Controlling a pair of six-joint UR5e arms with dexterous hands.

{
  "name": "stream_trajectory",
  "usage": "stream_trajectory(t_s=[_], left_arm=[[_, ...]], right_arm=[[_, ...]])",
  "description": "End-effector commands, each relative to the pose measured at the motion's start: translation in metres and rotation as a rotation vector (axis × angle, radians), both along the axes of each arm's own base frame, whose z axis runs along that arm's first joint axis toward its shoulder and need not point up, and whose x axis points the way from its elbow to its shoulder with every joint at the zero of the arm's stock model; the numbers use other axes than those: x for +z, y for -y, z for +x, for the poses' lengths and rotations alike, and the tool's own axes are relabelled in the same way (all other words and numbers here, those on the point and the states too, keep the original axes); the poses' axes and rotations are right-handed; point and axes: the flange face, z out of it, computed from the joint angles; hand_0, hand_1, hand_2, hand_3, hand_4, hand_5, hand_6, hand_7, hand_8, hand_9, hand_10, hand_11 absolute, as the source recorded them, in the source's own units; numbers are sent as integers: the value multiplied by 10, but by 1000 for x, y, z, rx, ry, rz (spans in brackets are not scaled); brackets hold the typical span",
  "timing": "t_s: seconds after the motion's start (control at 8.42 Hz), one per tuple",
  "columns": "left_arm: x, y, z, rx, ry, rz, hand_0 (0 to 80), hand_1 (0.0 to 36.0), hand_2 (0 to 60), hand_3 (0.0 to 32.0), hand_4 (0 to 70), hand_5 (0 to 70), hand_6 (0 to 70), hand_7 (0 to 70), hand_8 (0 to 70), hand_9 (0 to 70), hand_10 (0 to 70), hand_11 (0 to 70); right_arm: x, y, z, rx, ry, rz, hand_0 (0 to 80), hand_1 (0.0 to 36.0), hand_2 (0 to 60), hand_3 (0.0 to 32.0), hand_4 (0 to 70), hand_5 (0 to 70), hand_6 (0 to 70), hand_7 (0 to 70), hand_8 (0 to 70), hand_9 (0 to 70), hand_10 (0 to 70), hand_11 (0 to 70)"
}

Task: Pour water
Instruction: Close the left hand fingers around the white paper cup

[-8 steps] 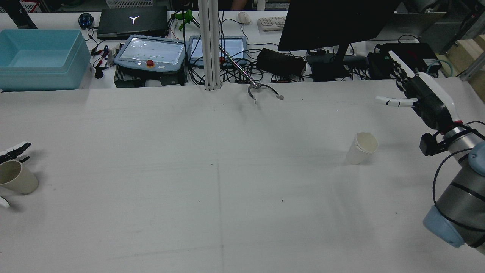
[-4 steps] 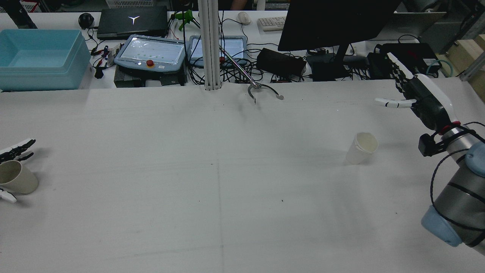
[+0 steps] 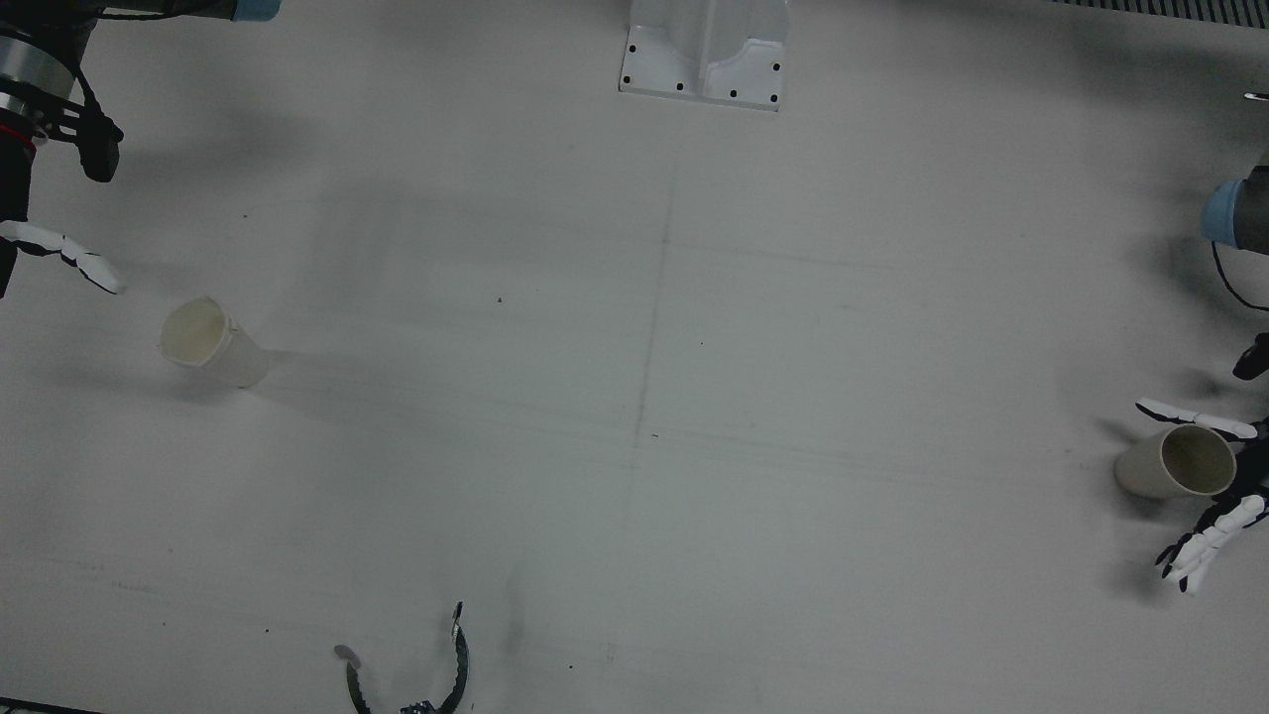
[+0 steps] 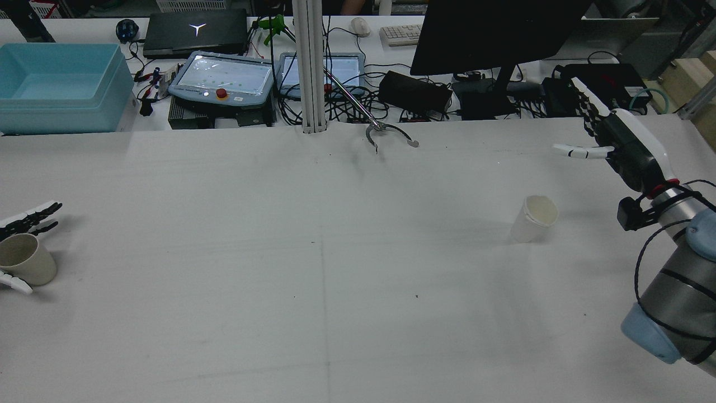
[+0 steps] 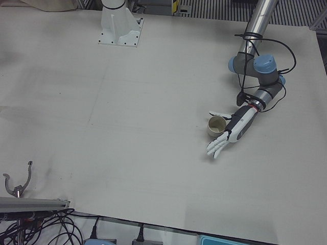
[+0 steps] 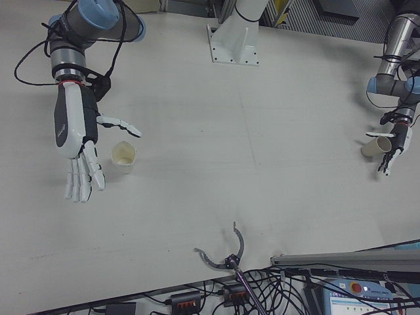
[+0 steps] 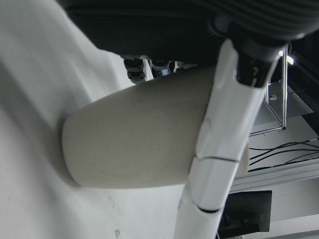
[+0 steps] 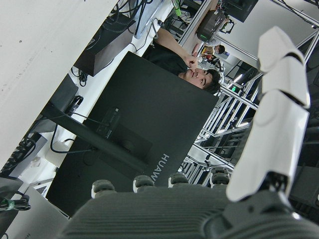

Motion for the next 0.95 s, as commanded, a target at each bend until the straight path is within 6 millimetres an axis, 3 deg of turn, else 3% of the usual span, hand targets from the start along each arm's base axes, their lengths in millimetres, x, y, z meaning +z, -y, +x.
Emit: stream_trajectory(t_s=[0.0,0.83], left_arm=[[4,-2,-1,2,7,-10,800,289,0,0,186,0,75,49,7,0,44,108],[13,-10,-6,12,20,-29,800,262,0,0,207,0,80,54,12,0,46,108]], right_arm=[[0,0,-1,-1,-1,0,488,199,179,178,0,59,24,0,12,0,0,0],[-5,3,-3,-1,3,9,476,180,162,190,0,54,27,0,13,0,0,0]])
